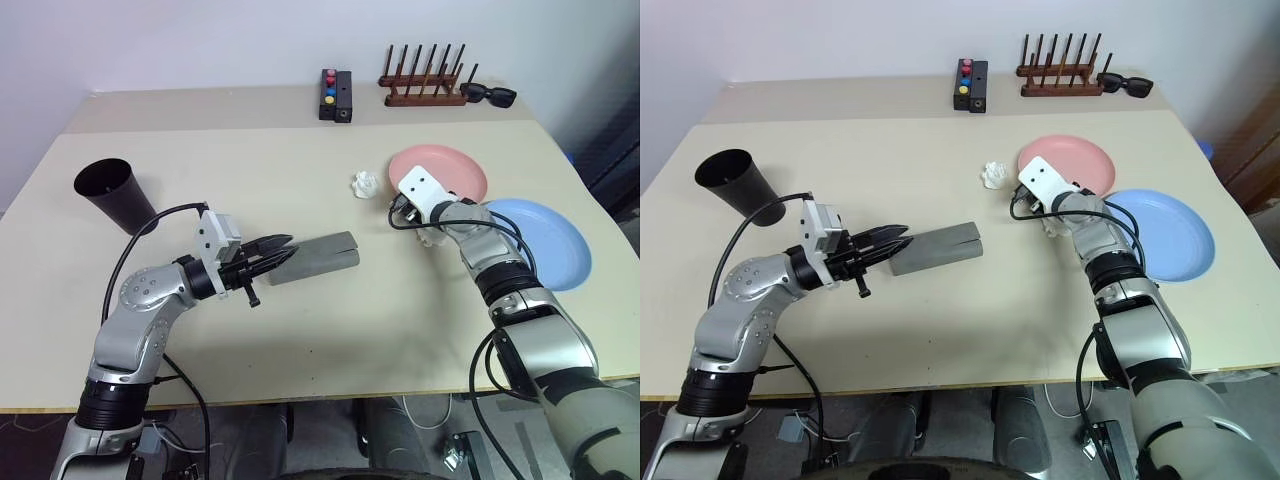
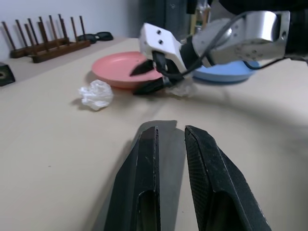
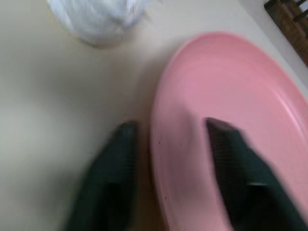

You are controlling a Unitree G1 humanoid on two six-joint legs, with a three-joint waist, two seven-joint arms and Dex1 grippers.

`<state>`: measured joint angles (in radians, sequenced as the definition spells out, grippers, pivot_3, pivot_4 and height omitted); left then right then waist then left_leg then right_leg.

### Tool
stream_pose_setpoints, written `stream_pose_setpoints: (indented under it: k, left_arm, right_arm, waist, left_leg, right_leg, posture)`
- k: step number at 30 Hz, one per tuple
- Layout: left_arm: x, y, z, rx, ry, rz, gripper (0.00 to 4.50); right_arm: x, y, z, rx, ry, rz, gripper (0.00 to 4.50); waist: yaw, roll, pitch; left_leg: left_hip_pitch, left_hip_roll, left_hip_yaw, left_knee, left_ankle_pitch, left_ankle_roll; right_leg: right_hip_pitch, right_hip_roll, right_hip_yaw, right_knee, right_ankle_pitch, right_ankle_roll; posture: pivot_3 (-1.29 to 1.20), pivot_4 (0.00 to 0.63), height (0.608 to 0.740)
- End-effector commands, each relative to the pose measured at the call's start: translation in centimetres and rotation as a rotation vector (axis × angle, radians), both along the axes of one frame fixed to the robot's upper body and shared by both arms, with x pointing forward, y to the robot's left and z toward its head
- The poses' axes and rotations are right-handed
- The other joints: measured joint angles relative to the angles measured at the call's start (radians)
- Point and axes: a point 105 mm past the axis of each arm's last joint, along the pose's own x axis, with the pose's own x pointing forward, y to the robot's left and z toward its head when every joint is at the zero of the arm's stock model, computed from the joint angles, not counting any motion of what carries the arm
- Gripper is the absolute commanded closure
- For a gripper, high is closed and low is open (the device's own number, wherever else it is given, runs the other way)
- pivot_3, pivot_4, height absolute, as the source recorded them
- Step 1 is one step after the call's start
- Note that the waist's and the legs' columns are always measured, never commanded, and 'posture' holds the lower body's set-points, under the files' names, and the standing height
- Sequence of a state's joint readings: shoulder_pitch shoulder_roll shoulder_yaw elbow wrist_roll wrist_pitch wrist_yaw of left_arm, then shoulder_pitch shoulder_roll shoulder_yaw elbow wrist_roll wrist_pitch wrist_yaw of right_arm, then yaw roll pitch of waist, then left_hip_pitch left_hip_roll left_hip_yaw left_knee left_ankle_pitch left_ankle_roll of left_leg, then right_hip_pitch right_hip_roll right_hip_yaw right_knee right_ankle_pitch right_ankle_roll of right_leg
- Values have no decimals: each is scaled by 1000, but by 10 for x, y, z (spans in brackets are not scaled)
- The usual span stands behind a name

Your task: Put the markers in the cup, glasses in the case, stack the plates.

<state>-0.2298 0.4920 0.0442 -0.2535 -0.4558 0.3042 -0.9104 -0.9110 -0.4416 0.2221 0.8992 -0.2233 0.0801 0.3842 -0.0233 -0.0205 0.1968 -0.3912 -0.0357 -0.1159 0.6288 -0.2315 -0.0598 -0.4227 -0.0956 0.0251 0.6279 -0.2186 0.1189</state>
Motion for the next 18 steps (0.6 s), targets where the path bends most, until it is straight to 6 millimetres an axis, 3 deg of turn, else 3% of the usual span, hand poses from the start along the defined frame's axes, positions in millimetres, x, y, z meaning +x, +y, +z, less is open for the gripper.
stream_pose_setpoints:
  k: [1, 7, 12, 14, 18]
  left_arm:
    - [-4, 0, 13, -17, -43, 2, 3691]
    - [-2, -5, 16, -30, -46, -1, 3691]
    - [1, -9, 15, -32, -49, -10, 3691]
    - [1, -11, 15, -37, -48, -24, 3691]
    - [4, -21, 16, -68, -39, -61, 3691]
  right_arm:
    - [6, 5, 20, 2, -68, 11, 4404]
    - [-1, 4, 49, -18, -202, 46, 4464]
    - [-27, -15, 84, -83, -309, 38, 4464]
    - [-43, -25, 93, -106, -330, 39, 4464]
    - [-96, -56, 78, -163, -223, 55, 4464]
  waist:
    - [0, 0, 0]
    - [-8, 1, 0]
    - [-5, 1, 1]
    - [0, 1, 1]
    - [15, 1, 0]
  left_leg:
    - [0, 0, 0, 0, 0, 0]
    - [0, 0, 0, 0, 0, 0]
    - [-1, 0, 0, -1, 0, 0]
    - [-1, 0, 0, 0, 0, 0]
    - [-1, 0, 0, -1, 0, 0]
  right_leg:
    - [0, 0, 0, 0, 0, 0]
    - [0, 0, 0, 0, 0, 0]
    - [0, 0, 0, -1, 0, 1]
    - [0, 0, 0, -1, 0, 0]
    - [0, 0, 0, -2, -1, 1]
  posture:
    - [0, 150, 739]
    - [0, 150, 739]
    - [0, 150, 739]
    - [0, 150, 739]
    - [0, 150, 739]
